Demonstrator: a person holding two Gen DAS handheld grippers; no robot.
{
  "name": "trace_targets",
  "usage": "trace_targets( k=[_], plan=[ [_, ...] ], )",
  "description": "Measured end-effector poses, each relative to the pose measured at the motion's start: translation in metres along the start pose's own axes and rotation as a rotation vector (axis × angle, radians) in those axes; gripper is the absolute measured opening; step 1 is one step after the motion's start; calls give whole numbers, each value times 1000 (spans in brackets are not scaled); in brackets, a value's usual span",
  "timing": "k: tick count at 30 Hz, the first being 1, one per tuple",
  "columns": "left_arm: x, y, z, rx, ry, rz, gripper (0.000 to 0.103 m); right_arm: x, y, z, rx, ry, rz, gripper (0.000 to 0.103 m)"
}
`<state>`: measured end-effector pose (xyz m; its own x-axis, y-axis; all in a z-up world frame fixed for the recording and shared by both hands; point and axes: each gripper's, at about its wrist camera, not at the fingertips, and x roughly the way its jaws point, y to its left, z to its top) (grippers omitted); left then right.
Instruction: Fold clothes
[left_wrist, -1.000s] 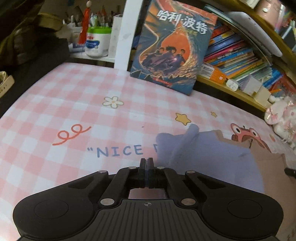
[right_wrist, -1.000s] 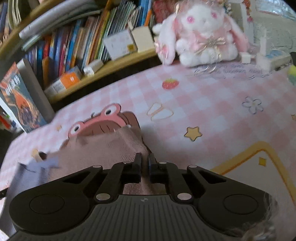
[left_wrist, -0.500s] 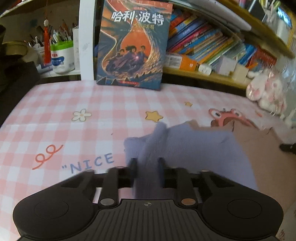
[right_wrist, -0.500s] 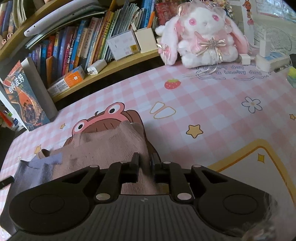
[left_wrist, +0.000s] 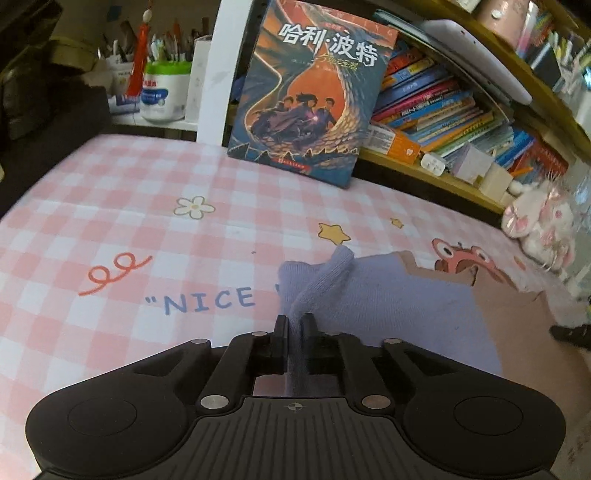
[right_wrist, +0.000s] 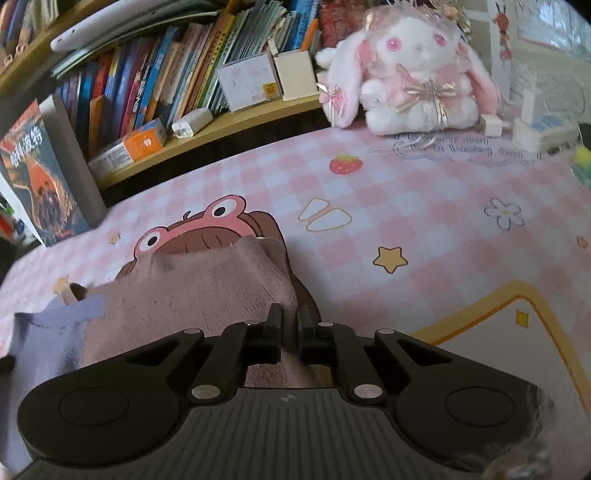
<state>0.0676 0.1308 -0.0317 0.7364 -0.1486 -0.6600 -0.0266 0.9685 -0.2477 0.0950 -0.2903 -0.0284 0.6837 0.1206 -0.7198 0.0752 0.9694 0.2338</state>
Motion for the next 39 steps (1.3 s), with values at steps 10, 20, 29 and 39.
trace_targets(
  k=[10, 20, 29, 39],
  plan=[
    [-36, -15, 3, 29, -92, 4, 41, -25, 14, -2, -72, -28, -31, 48],
    [-65, -37, -15, -22, -130, 16, 67, -52, 26, -13, -138, -39, -8, 79],
    [-76, -93, -37, 18, -98, 110, 74, -65, 26, -28, -195, -26, 23, 91],
    [-79, -151, -61, 21, -61, 160, 80, -77, 6, -50, -277, 29, 95, 95]
  ],
)
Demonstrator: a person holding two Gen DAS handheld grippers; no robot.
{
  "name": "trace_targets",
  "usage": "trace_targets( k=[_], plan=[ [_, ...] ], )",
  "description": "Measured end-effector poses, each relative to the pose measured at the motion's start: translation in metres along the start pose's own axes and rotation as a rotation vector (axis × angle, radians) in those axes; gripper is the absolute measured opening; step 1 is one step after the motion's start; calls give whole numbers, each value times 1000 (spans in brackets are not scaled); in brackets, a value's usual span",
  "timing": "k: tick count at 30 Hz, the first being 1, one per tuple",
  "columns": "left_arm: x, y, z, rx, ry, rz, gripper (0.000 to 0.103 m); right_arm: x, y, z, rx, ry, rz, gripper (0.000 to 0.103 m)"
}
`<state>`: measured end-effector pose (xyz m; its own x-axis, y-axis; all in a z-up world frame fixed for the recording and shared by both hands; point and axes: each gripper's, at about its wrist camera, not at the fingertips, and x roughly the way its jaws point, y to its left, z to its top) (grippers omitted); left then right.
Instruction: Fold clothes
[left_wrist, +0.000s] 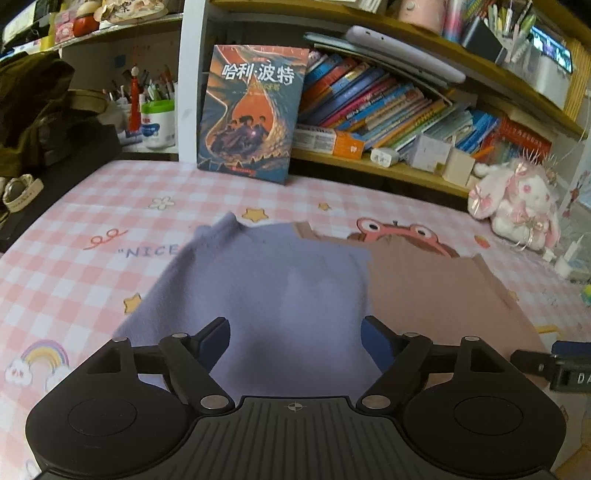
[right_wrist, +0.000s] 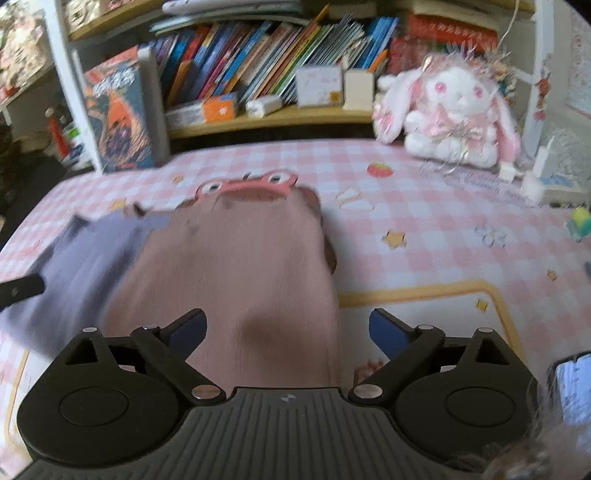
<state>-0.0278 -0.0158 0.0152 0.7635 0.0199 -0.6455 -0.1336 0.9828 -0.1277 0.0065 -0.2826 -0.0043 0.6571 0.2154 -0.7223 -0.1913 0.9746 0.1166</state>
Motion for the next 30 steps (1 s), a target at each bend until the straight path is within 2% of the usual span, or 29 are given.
trace_targets(
  k=[7, 13, 19, 30],
  plan=[
    [-12, -32, -21, 9, 29, 46, 86, -6, -9, -9, -86, 12, 56, 96],
    [-20, -42, -42, -42, 73, 98, 86, -7, -21, -19, -131, 42, 103, 96],
    [-27, -34, -52, -180, 85, 71, 86, -10, -26, -25, -155, 55, 136, 96],
    [-19, 32, -46, -514, 84, 13, 86, -12, -17, -20, -138, 40, 130, 96]
  ],
)
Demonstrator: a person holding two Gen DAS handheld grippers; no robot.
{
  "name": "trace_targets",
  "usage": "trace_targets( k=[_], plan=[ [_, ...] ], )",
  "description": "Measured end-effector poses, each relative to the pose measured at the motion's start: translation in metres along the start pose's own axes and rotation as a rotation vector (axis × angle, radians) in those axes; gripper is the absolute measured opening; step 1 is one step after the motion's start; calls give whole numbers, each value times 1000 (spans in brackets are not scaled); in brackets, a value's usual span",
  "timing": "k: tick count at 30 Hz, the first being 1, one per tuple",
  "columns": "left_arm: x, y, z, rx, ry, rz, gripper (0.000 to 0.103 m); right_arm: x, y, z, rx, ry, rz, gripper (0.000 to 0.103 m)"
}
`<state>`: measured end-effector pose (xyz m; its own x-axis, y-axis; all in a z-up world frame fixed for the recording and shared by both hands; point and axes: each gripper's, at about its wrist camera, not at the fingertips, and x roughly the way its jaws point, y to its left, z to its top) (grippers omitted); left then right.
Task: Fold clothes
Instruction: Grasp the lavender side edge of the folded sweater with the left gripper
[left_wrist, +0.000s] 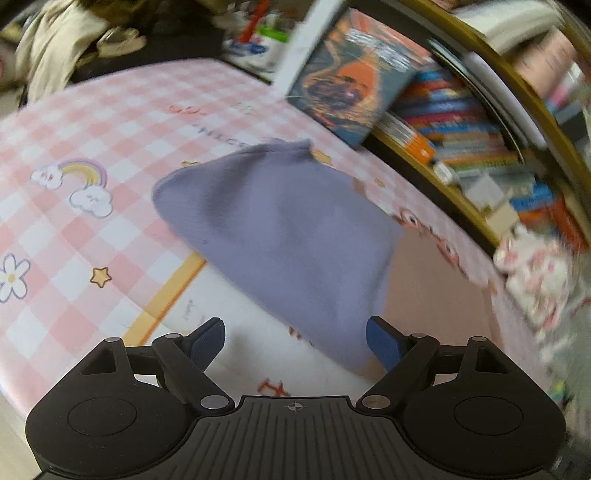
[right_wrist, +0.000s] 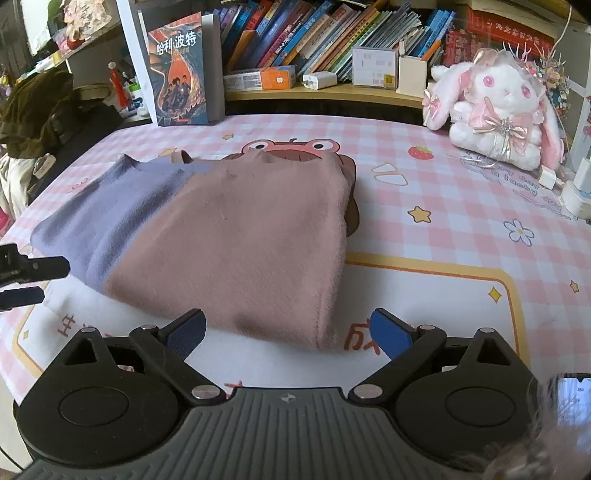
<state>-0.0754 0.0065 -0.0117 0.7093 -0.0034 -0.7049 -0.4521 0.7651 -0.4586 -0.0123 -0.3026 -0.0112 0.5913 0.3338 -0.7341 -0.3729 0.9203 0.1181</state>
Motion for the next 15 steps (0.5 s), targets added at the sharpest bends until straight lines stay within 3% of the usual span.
trace_targets(
  k=[6, 12, 15],
  plan=[
    [13, 30, 22, -150, -1, -52, 84, -1, 11, 4, 19, -13, -31, 97],
    [29, 54, 41, -300, -1, -112, 70, -2, 13, 6, 61, -24, -88, 97],
    [39, 62, 47, -366, 10, -131, 68, -2, 14, 7, 74, -28, -114, 97]
  ],
)
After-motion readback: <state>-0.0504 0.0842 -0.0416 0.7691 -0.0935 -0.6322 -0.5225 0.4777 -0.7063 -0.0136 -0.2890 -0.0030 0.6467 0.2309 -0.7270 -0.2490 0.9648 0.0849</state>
